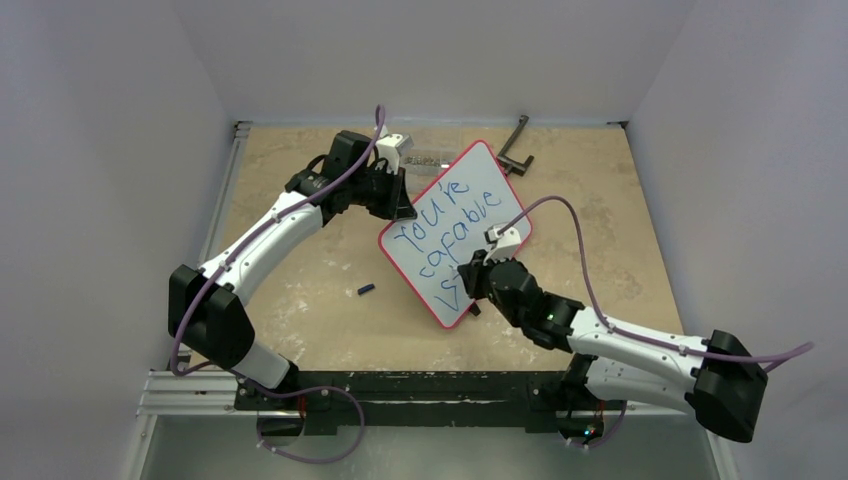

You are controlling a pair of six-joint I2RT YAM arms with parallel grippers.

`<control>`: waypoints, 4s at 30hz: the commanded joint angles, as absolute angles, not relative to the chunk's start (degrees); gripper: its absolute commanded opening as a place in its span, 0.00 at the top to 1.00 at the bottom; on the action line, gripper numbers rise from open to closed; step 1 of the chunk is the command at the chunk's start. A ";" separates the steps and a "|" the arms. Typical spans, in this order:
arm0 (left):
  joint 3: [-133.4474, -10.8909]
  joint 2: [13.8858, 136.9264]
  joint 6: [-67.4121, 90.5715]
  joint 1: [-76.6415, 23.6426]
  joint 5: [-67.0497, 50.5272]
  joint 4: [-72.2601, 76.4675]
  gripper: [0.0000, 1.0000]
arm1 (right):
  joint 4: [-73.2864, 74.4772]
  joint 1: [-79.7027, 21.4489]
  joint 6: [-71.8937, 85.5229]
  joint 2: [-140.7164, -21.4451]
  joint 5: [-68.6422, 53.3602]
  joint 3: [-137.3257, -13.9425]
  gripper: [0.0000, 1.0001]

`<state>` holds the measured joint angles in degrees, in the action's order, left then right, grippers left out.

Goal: Write a sentence on the whiteboard

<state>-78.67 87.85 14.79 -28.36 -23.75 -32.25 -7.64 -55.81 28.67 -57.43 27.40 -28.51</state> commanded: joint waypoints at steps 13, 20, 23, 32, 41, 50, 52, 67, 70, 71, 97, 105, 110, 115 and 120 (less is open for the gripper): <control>-79.63 87.68 10.28 -28.19 -17.30 -36.59 1.00 | -0.28 -55.72 38.29 -54.81 28.31 -24.54 1.00; -79.63 87.57 10.31 -28.18 -17.38 -36.55 1.00 | 3.51 -55.72 44.59 -55.72 29.36 -23.79 1.00; -79.63 87.56 10.37 -28.21 -17.40 -36.57 1.00 | 4.43 -55.68 45.57 -55.81 29.99 -24.32 1.00; -79.63 87.37 10.37 -28.19 -17.36 -36.49 1.00 | 7.21 -55.68 44.60 -56.99 35.03 -28.88 1.00; -79.46 86.88 10.28 -28.15 -17.38 -36.61 1.00 | 5.95 -55.72 38.16 -59.21 38.48 -34.84 1.00; -79.48 85.97 10.11 -28.20 -17.57 -36.82 1.00 | 5.83 -54.94 33.75 -53.40 41.07 -35.06 1.00; -79.37 85.80 10.03 -28.19 -17.50 -36.89 1.00 | 4.53 -53.09 33.26 -52.45 38.40 -34.15 1.00; -78.46 84.86 10.02 -28.17 -17.58 -37.14 1.00 | 0.32 -40.55 33.51 -45.30 20.53 -27.03 1.00; -78.63 85.13 10.01 -28.11 -17.56 -37.11 1.00 | -2.79 -39.79 33.48 -43.43 18.64 -25.14 1.00; -78.72 85.40 10.02 -28.20 -17.53 -37.11 1.00 | -3.52 -39.63 33.24 -43.18 17.62 -24.80 1.00; -78.85 85.63 9.93 -28.12 -16.83 -36.82 1.00 | -15.34 -39.57 31.13 -52.96 7.44 -23.25 1.00; -78.84 85.43 9.84 -28.12 -16.74 -36.77 1.00 | -11.81 -39.62 32.75 -53.67 11.49 -22.50 1.00; -78.84 85.37 9.93 -28.12 -16.82 -36.78 1.00 | -8.13 -39.61 34.69 -52.81 12.23 -21.85 1.00; -78.85 85.37 10.01 -28.12 -16.79 -36.71 1.00 | -6.25 -39.62 36.93 -51.72 12.49 -20.21 1.00; -78.84 85.28 10.03 -28.10 -16.93 -36.64 1.00 | -5.15 -39.58 38.49 -51.55 12.58 -18.85 1.00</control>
<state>-78.65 86.43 13.91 -28.40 -23.59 -34.06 -8.47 -39.68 36.36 -51.24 11.60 -20.38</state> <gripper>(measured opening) 0.078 0.096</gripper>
